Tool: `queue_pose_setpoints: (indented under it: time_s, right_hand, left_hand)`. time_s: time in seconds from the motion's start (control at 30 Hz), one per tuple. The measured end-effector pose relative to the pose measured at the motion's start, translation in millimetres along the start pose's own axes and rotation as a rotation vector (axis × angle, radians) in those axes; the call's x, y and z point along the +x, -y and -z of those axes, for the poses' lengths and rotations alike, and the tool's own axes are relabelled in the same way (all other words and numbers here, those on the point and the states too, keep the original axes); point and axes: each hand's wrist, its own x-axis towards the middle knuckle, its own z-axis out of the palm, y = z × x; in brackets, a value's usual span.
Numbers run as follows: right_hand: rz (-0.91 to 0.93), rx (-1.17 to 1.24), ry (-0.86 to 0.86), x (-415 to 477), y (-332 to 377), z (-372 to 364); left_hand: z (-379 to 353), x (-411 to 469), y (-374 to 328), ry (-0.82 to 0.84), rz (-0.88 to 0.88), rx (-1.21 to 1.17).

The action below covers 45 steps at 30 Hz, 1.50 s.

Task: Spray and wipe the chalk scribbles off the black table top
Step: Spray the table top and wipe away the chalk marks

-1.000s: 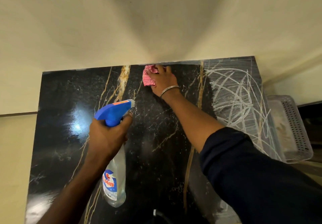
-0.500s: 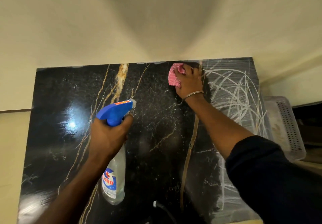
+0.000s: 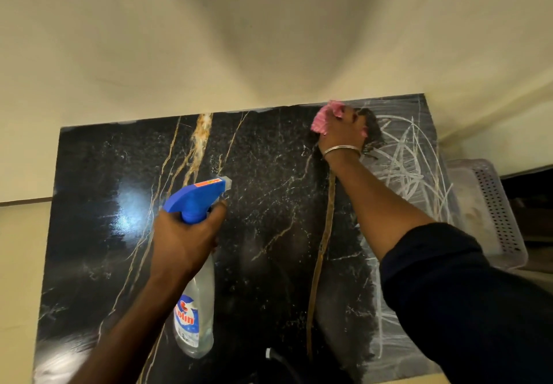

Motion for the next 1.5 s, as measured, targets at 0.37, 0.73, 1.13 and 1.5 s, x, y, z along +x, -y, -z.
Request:
queue_pose_setpoints:
  time_s: [0.37, 0.73, 1.13, 1.5]
  right_hand:
    - [0.044, -0.031, -0.06, 31.9, -74.9, -3.4]
    - [0.289, -0.007, 0.085, -3.3, 3.5, 7.0]
    - [-0.125, 0.235, -0.047, -24.8, -98.9, -0.6]
    - [0.405, 0.081, 0.064, -103.7, -21.2, -15.2]
  left_hand:
    - [0.5, -2.9, -0.7, 0.026, -0.016, 0.028]
    - [-9.3, -15.9, -9.2, 0.054, -0.032, 0.025]
    - [-1.5, -33.0, -13.9, 0.025, -0.06, 0.027]
    - [-7.1, -61.1, -16.2, 0.03, -0.066, -0.013]
